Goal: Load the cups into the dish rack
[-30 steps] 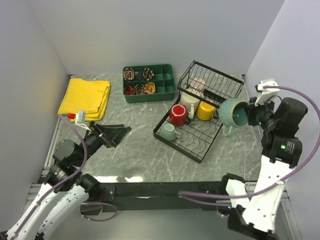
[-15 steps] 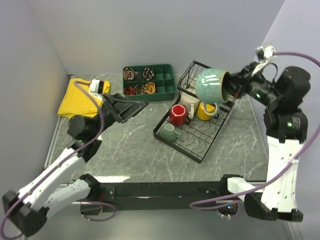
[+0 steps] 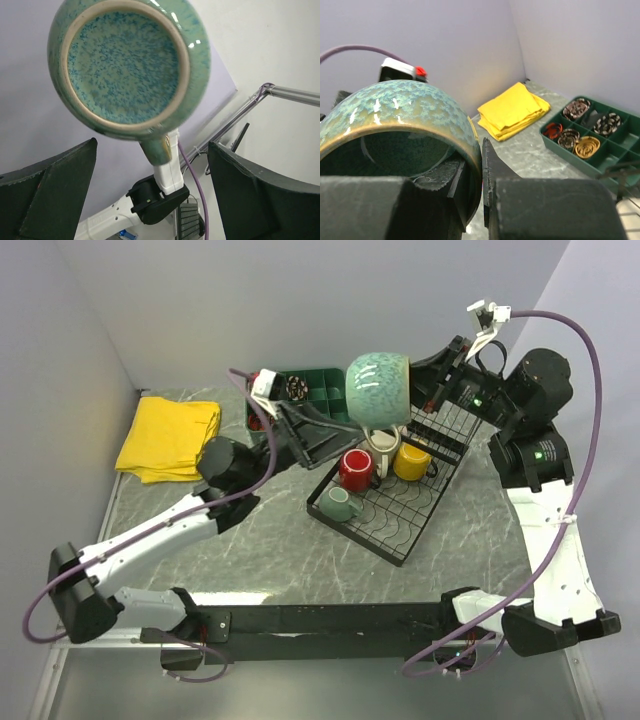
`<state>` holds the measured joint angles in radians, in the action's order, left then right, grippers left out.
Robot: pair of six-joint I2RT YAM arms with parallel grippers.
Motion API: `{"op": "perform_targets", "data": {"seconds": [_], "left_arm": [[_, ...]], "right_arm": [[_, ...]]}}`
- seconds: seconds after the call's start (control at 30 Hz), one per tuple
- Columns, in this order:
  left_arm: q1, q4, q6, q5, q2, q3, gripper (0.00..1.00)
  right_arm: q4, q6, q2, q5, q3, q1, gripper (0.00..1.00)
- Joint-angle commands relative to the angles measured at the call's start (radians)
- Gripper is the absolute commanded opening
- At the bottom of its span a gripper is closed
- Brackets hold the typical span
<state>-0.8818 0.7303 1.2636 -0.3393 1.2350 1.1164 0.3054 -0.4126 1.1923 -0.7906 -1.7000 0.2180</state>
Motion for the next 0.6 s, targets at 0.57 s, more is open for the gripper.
{"op": "perform_targets", "data": {"seconds": [0.57], "left_arm": [[-0.066,0.156,0.060,0.036,0.187,0.198,0.74]], "right_arm": [[-0.135,0.047,-0.031,0.251,0.025,0.095,0.00]]}}
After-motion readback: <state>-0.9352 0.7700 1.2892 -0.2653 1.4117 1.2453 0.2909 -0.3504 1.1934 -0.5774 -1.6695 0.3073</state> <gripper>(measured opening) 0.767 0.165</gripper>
